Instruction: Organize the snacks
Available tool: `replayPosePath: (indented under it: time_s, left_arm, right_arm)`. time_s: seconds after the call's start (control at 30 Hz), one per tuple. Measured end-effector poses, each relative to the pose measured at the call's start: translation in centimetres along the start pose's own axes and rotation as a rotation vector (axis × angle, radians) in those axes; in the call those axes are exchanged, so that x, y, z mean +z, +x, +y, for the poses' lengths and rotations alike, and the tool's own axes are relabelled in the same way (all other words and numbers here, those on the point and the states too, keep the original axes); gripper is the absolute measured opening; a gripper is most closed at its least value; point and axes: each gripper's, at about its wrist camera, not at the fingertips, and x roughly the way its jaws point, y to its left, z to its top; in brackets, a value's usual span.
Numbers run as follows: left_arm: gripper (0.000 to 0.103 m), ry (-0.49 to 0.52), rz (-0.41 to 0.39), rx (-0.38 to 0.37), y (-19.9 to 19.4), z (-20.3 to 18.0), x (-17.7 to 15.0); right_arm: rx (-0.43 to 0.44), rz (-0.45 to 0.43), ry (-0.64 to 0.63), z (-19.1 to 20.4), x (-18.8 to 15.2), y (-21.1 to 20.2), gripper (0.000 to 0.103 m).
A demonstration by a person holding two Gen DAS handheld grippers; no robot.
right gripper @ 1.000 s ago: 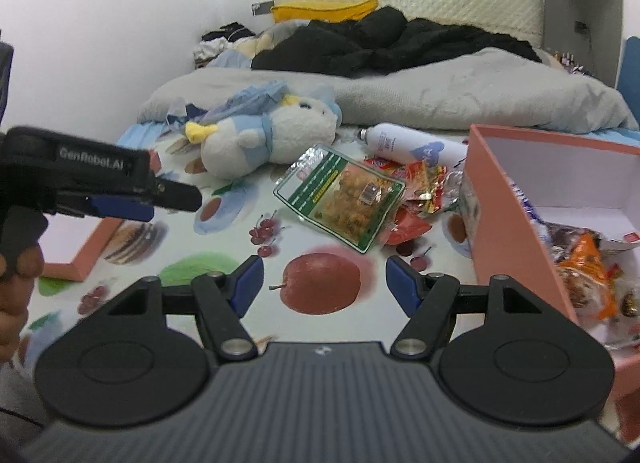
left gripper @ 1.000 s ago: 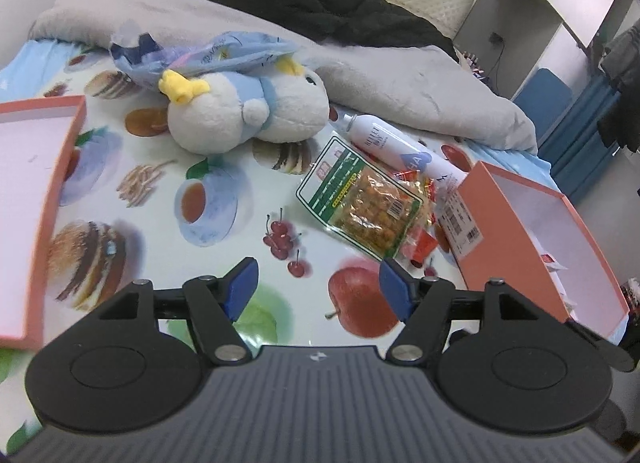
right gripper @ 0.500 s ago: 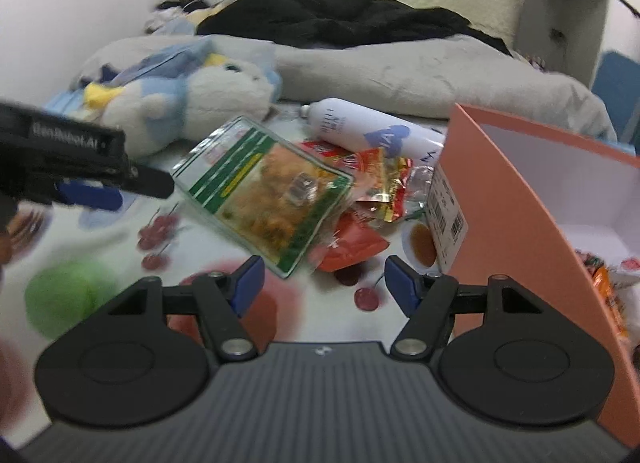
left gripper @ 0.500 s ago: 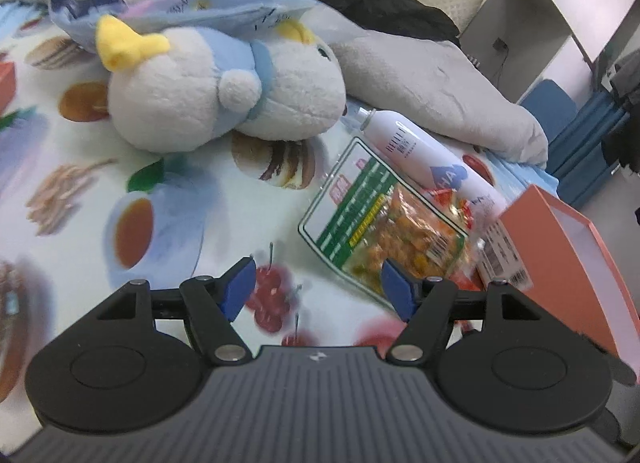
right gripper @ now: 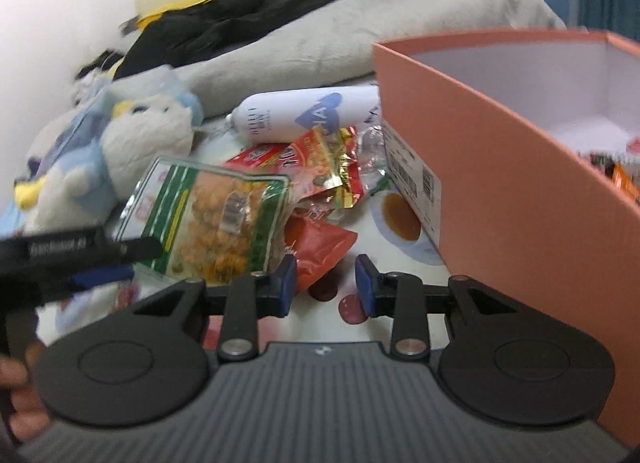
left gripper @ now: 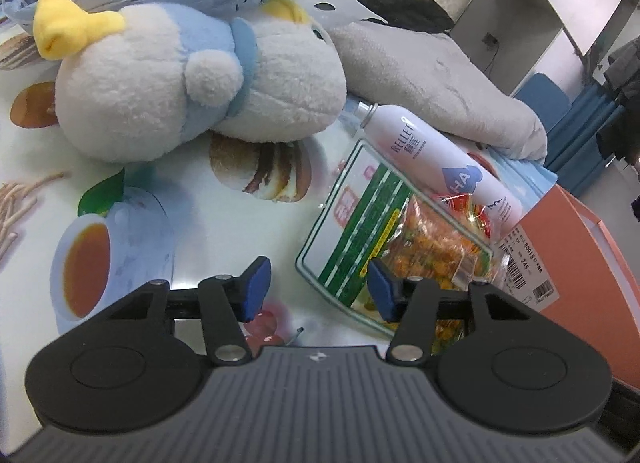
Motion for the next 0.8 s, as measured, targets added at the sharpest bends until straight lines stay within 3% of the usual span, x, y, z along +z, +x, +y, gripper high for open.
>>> replayPosePath:
  time_s: [0.13,0.2,0.33,0.4,0.8]
  left_arm:
    - [0.056,-0.008,-0.01,-0.016,0.3,0.0,-0.1]
    - [0.045,-0.005,-0.005,-0.012,0.5,-0.1,-0.1]
    - [0.018,-0.01,0.012,-0.001,0.8,0.0,-0.2]
    - [0.01,-0.012,0.014,0.002,0.4,0.2,-0.2]
    - [0.006,-0.014,0.066,0.025,-5.6,1.1,-3.6]
  right_arm:
    - [0.059,0.042,0.058,-0.3,0.1,0.8,0.037]
    - [0.07,0.048,0.064,-0.2,0.0,0.9,0.036]
    - [0.088,0.056,0.058,0.0,-0.2,0.9,0.016]
    - [0.092,0.049,0.043,0.2,-0.2,0.5,0.012]
    - [0.088,0.063,-0.039,0.9,-2.4,-3.9,0.003]
